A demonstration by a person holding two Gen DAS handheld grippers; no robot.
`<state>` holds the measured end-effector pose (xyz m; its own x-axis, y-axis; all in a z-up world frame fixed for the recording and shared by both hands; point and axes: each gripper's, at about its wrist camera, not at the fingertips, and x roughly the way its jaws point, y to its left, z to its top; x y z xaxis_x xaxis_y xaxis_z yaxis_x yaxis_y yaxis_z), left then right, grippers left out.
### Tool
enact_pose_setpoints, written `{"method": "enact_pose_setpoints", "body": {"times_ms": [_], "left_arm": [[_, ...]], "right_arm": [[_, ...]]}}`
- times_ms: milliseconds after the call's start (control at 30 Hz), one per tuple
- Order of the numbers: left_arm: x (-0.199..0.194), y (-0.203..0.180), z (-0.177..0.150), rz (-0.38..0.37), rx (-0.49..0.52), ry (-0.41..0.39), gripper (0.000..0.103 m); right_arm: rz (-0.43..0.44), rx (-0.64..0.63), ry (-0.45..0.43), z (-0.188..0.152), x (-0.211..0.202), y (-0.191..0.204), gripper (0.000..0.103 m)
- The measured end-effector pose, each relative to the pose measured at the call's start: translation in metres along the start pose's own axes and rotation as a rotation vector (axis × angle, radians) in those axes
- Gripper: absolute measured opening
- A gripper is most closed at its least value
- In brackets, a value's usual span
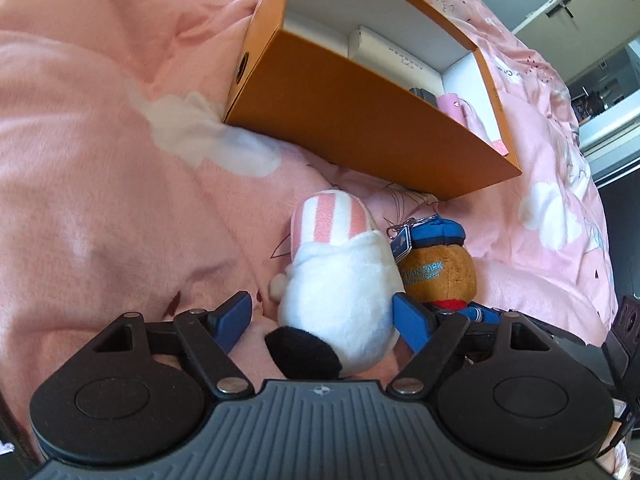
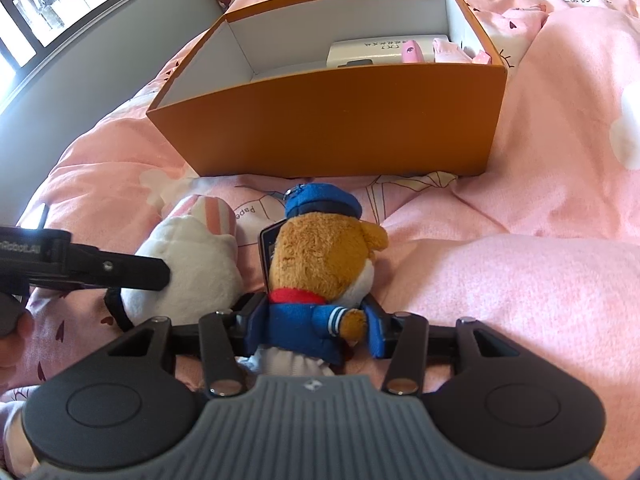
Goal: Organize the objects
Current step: 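Lift the plush toys together with both grippers toward the orange box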
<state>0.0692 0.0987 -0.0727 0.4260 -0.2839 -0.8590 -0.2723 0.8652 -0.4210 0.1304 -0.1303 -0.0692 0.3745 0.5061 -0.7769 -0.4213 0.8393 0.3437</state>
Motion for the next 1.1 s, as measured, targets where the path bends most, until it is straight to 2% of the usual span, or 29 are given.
{"method": "enact_pose_setpoints", "body": {"times_ms": [233,433,533,833,1100], "left_arm": [[0.017,-0.007,-0.008,-0.028,0.017,-0.011,0.092],[0.026,-0.006,-0.011,-0.099,-0.003,-0.03,0.075],[0.021,-0.009,-0.014,-0.091,0.011,-0.055,0.072],[-0.008,-0.034,-0.022,-0.025,0.156,-0.145,0.071],[-0.041,-0.058,-0.004,-0.039,0.204,-0.21,0.071]], "right_arm": [[0.006,0.008,-0.004,-0.001,0.002,-0.002,0.051],[0.007,0.003,-0.01,-0.003,0.003,-0.001,0.052],[0.009,0.006,-0.015,-0.003,0.003,-0.001,0.051],[0.026,0.026,-0.038,0.003,-0.01,0.001,0.049],[0.08,0.035,-0.134,0.034,-0.047,0.008,0.048]]}}
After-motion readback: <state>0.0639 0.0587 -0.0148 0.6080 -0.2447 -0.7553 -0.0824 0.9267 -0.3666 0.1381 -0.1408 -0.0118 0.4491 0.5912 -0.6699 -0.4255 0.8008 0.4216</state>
